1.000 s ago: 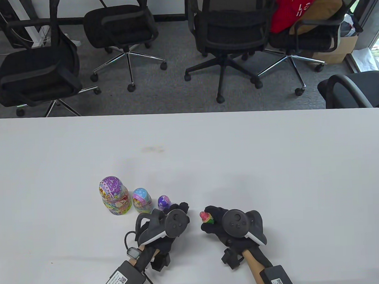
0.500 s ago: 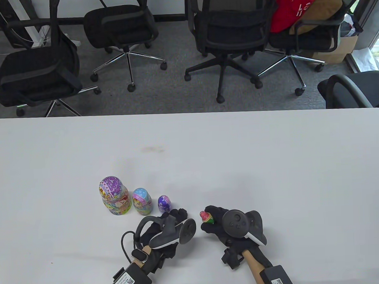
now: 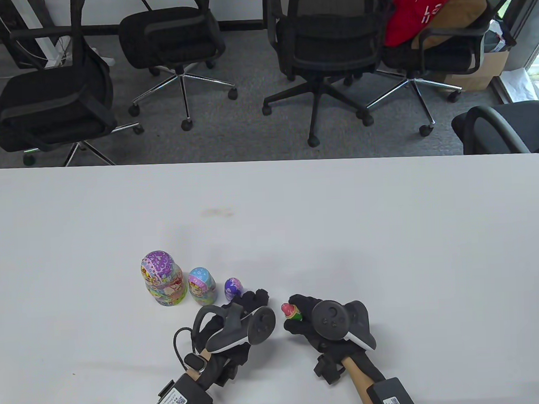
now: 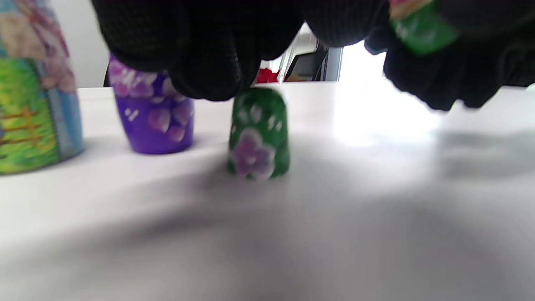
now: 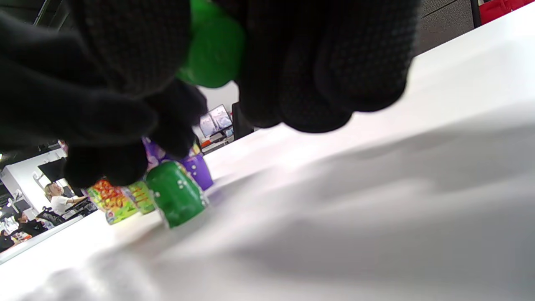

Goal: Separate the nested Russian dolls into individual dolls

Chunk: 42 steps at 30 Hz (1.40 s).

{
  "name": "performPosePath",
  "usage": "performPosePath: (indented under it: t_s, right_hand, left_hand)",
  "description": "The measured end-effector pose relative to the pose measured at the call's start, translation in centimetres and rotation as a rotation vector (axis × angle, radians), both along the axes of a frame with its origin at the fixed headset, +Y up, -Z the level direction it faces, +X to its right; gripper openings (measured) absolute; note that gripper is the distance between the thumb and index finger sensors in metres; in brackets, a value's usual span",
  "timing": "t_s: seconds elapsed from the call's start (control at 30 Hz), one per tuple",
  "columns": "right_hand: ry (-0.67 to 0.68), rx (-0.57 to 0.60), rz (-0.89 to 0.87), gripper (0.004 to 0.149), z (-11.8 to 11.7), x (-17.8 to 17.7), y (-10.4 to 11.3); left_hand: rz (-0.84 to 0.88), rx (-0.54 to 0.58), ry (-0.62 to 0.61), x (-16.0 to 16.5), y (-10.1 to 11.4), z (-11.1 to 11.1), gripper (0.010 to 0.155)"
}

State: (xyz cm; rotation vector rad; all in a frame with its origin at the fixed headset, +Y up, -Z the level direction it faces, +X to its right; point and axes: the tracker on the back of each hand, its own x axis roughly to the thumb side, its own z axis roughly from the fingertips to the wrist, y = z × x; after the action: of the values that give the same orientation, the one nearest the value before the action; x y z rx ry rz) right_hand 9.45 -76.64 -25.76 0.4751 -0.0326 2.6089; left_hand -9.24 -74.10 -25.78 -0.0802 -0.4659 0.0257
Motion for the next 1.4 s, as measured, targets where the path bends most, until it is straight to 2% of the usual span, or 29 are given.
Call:
performPosePath:
  t_s: [0.2, 0.37, 0.63, 0.97, 1.17, 1.4]
  right_hand:
    - [0.019, -0.004, 0.013, 0.065, 0.2, -0.6, -0.1]
    - [0.034, -0.007, 0.016, 0.066, 0.4, -1.0, -0.2]
    - [0.053, -0.002, 0.016, 0.066, 0.6, -1.5, -0.1]
    - [0.027, -0.015, 0.052, 0.066, 0.1, -0.8, -0.2]
    - [-0.013, -0.035, 0.096, 0.066, -0.3, 0.2, -0.5]
    - [-0.058, -0.029, 0.082, 0.066, -0.6, 1.1, -0.4]
  left_hand:
    - [0.181, -0.013, -0.037, 0.0, 1.7, 0.5, 0.059]
    - [0.27, -0.066, -0.054, 0.2, 1.5, 0.7, 0.06]
    - [0.268, -0.062, -0.061, 0.8, 1.1, 1.0, 0.054]
    - [0.288, 0.025, -0.041, 0.5, 1.8, 1.2, 0.051]
    - [0.205, 0.052, -0.05, 0.8, 1.7, 1.3, 0.05]
    - [-0.039, 0.04, -0.101, 2.3, -0.1, 1.8, 0.05]
